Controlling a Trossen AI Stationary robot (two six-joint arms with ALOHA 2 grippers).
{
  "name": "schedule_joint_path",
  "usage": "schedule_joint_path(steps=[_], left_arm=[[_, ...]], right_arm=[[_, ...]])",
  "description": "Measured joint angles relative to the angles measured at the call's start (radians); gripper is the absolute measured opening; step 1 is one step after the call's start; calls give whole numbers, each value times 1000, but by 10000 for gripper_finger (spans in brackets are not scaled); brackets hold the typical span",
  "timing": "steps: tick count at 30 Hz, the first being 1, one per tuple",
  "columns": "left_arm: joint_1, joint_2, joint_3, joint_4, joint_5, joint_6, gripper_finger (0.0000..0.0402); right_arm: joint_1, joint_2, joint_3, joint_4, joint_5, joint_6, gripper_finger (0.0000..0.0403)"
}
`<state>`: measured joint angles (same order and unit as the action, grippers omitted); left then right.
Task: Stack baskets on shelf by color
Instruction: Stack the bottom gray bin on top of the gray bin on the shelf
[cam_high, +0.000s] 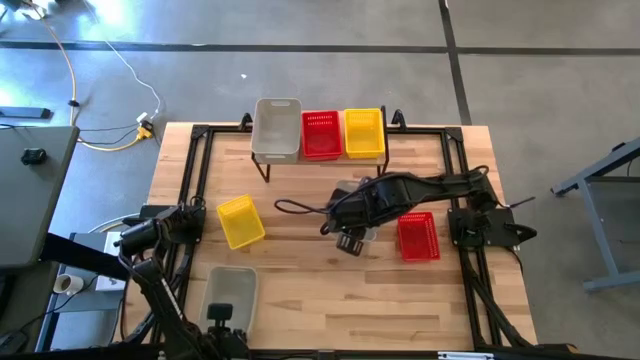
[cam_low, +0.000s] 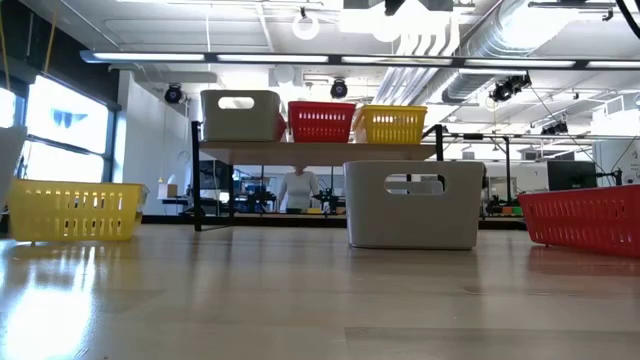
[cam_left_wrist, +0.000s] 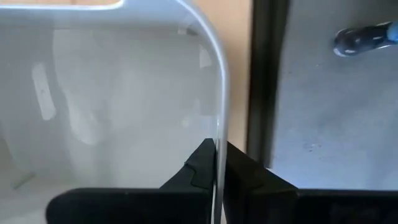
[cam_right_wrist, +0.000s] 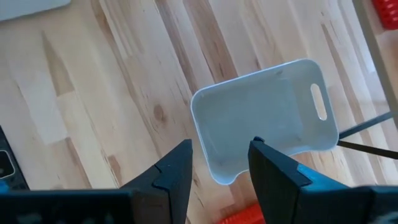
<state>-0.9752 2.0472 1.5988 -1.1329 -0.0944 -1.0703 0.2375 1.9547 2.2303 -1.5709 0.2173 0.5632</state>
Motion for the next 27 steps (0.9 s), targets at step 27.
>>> schedule_joint_path(steps=[27], left_arm=[[193,-8,543,-435,-113,203,0]], right_arm=[[-2,-125,0,0,117,-53,142]])
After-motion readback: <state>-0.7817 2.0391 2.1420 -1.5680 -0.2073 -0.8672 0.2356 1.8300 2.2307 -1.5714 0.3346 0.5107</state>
